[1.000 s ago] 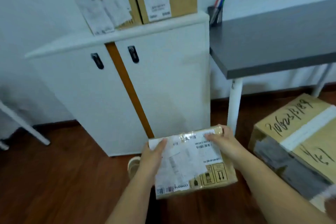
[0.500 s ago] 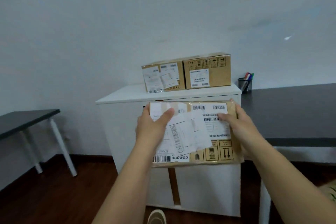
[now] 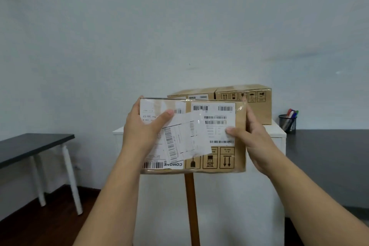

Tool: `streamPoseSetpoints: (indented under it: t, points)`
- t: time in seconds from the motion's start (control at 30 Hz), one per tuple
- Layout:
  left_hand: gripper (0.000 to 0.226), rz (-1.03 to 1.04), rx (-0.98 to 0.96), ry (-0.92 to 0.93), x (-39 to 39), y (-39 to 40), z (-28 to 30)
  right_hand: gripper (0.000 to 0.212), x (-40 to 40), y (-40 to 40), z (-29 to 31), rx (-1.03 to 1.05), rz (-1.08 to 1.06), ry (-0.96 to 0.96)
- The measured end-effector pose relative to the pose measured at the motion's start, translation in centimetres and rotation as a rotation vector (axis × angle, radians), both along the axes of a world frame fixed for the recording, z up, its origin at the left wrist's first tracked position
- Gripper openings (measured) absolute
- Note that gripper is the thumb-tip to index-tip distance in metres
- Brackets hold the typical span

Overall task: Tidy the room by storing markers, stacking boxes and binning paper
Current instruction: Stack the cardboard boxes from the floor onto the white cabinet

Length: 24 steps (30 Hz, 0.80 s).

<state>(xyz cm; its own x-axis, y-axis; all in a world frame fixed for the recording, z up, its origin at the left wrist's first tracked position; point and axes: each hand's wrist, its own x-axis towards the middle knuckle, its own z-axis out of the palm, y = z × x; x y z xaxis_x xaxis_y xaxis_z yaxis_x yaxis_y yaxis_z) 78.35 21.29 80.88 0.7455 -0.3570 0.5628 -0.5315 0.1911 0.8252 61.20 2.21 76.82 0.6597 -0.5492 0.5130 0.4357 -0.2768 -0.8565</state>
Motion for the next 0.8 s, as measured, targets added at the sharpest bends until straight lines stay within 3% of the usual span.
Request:
streamPoseSetpoints:
  t: [0.27, 0.47, 0.6, 0.8]
  points:
    - [0.104, 0.129, -0.034, 0.006, 5.9, 3.6, 0.9, 0.090, 7.7, 1.0, 1.0, -0.014, 0.092, -0.024]
    - [0.107, 0.248, -0.043, -0.059, 9.9, 5.6, 1.6, 0.111, 12.6, 1.2, 3.0, -0.202, 0.194, 0.141]
    - [0.113, 0.298, -0.004, -0.077, 13.3, 6.0, 1.1, 0.115, 16.1, 1.5, 3.2, -0.343, 0.161, 0.240]
    - [0.109, 0.206, -0.042, -0.003, 19.0, 5.2, -1.2, 0.115, 21.5, 1.3, 2.4, -0.436, 0.064, 0.302]
